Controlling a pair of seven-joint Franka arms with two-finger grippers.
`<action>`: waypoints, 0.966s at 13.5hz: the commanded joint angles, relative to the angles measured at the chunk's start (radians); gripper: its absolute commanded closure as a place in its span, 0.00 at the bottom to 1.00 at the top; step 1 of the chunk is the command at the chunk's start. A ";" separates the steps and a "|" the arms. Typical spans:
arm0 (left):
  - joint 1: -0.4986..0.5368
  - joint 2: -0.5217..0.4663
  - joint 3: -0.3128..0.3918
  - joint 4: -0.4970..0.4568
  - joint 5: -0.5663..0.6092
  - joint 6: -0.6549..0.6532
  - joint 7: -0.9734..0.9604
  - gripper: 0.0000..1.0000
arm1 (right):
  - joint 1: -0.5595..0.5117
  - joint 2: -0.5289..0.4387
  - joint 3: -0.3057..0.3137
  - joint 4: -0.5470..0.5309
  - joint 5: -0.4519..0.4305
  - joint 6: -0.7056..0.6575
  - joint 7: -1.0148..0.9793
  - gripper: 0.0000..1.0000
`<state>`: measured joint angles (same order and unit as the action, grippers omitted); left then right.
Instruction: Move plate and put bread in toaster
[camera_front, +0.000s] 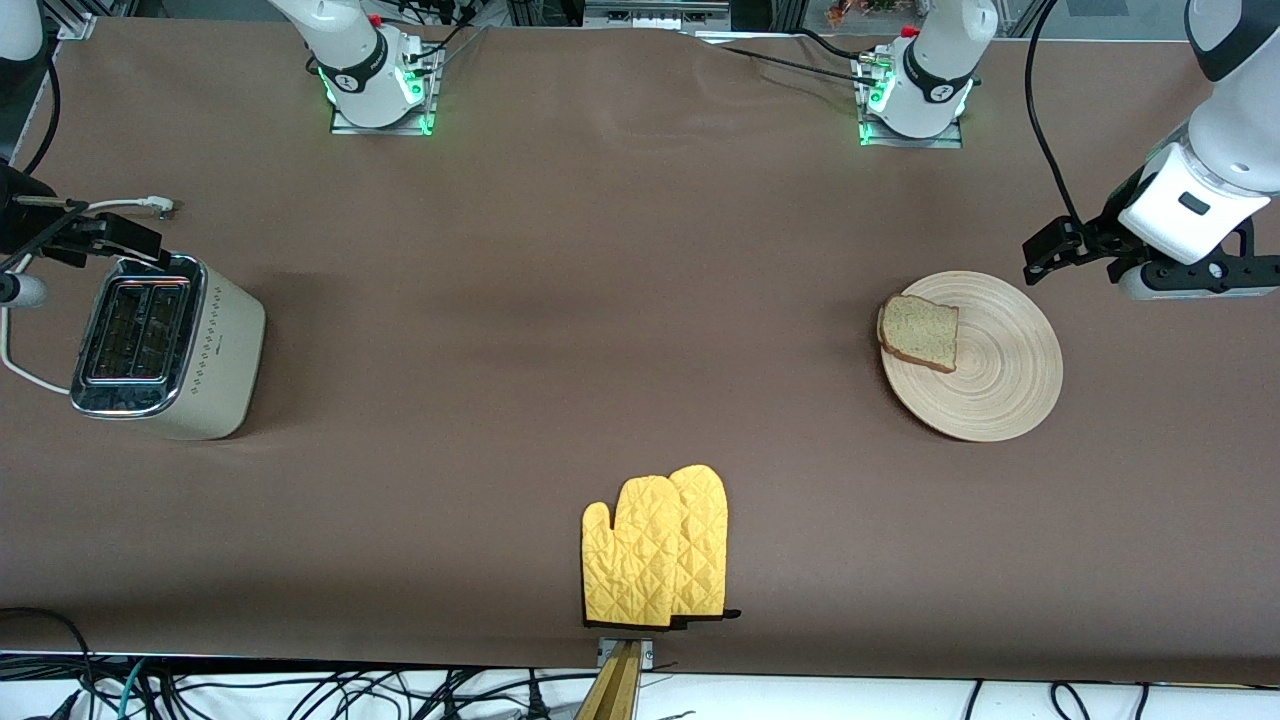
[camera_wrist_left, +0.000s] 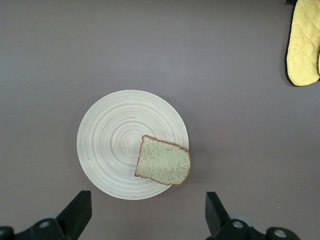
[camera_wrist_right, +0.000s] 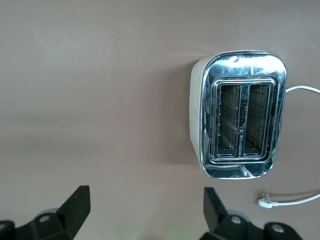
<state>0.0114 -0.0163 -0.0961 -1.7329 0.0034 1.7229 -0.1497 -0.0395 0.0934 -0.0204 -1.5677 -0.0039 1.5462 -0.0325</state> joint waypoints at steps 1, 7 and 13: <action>-0.011 0.007 0.003 0.024 0.033 -0.025 0.010 0.00 | -0.007 0.006 0.007 0.018 0.010 -0.008 0.002 0.00; -0.011 0.007 0.001 0.026 0.033 -0.032 0.010 0.00 | -0.010 0.006 0.007 0.020 0.012 -0.008 0.000 0.00; -0.011 0.007 0.001 0.026 0.033 -0.036 0.010 0.00 | -0.010 0.006 0.005 0.020 0.012 -0.008 -0.001 0.00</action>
<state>0.0111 -0.0163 -0.0975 -1.7328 0.0034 1.7096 -0.1497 -0.0394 0.0934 -0.0200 -1.5677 -0.0039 1.5462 -0.0325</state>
